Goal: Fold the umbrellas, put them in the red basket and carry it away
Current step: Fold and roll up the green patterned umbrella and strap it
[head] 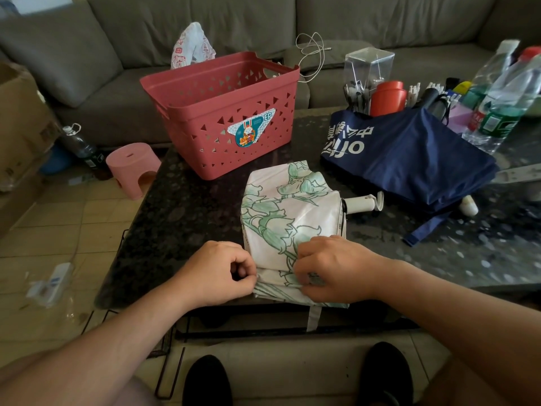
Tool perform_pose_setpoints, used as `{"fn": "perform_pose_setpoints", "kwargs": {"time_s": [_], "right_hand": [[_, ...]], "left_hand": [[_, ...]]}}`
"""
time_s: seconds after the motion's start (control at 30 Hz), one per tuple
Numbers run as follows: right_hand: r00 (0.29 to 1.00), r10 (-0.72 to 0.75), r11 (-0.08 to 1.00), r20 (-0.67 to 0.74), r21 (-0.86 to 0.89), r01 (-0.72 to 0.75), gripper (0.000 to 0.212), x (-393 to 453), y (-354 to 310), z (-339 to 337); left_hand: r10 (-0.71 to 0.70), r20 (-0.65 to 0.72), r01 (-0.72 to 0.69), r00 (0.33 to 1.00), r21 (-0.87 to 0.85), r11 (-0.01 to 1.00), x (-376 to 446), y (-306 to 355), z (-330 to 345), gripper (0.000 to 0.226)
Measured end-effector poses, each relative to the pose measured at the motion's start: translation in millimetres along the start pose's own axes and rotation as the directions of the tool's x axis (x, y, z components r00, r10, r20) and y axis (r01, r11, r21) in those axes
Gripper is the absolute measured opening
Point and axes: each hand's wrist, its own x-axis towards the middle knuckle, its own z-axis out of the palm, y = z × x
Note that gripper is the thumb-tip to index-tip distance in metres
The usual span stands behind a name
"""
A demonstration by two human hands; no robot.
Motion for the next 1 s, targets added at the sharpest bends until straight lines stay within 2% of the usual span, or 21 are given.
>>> {"fn": "perform_pose_setpoints", "kwargs": {"time_s": [0.13, 0.23, 0.47, 0.5, 0.57, 0.63, 0.67, 0.7, 0.77, 0.83, 0.9, 1.0], "right_hand": [[1.0, -0.005, 0.999, -0.005, 0.048, 0.005, 0.017, 0.7, 2.3, 1.4], [1.0, 0.0, 0.996, 0.002, 0.087, -0.001, 0.018, 0.6, 4.2, 2.5], [1.0, -0.009, 0.996, 0.007, 0.086, 0.008, 0.016, 0.4, 4.0, 3.6], [1.0, -0.008, 0.997, 0.01, 0.08, 0.007, 0.017, 0.2, 4.3, 3.6], [1.0, -0.008, 0.997, 0.015, 0.071, 0.007, 0.018, -0.4, 4.4, 3.4], [1.0, -0.004, 0.997, 0.017, 0.073, 0.003, 0.018, -1.0, 4.4, 4.2], [1.0, 0.0, 0.997, 0.016, 0.076, -0.001, 0.019, -0.9, 4.2, 4.8], [1.0, 0.003, 0.997, 0.014, 0.079, -0.004, 0.02, -0.4, 4.1, 5.3], [1.0, 0.005, 0.996, 0.009, 0.088, -0.006, 0.024, 1.3, 3.5, 5.8], [1.0, 0.001, 0.994, -0.004, 0.105, 0.0, 0.02, 2.2, 2.6, 3.9], [0.999, 0.021, 0.993, -0.028, 0.12, -0.017, 0.013, 1.1, 3.6, 1.2], [0.994, 0.096, 0.991, -0.043, 0.098, -0.091, 0.017, -2.8, 8.2, -0.6]], "left_hand": [[-0.025, 0.029, 0.024, 0.999, 0.029, 0.999, 1.1, 0.5, 1.1, 0.011], [-0.063, 0.102, 0.062, 0.993, 0.01, 0.998, 3.2, 0.2, -0.9, 0.012], [-0.057, 0.198, 0.052, 0.978, 0.032, 0.998, 3.3, 4.3, -9.2, 0.008], [-0.042, 0.161, 0.039, 0.986, 0.023, 0.999, 4.4, 3.8, -11.2, 0.008], [0.002, -0.03, -0.003, 1.0, -0.024, 1.0, 7.5, 2.8, -11.4, 0.013], [0.065, -0.236, -0.07, 0.97, -0.013, 0.997, 12.2, 6.2, -7.9, 0.012], [0.11, -0.263, -0.105, 0.958, 0.033, 0.994, 14.6, 7.6, -5.4, 0.008], [0.146, -0.229, -0.131, 0.962, 0.082, 0.988, 16.9, 7.8, -2.8, 0.009], [0.171, -0.073, -0.158, 0.983, 0.154, 0.975, 20.1, 3.0, 4.0, 0.022], [0.162, 0.028, -0.164, 0.986, 0.17, 0.972, 21.8, -2.8, 7.7, 0.026], [0.145, 0.046, -0.15, 0.988, 0.132, 0.98, 21.6, -6.3, 8.1, 0.024], [0.174, 0.036, -0.177, 0.984, 0.16, 0.971, 20.8, -10.2, 6.8, 0.023]]}}
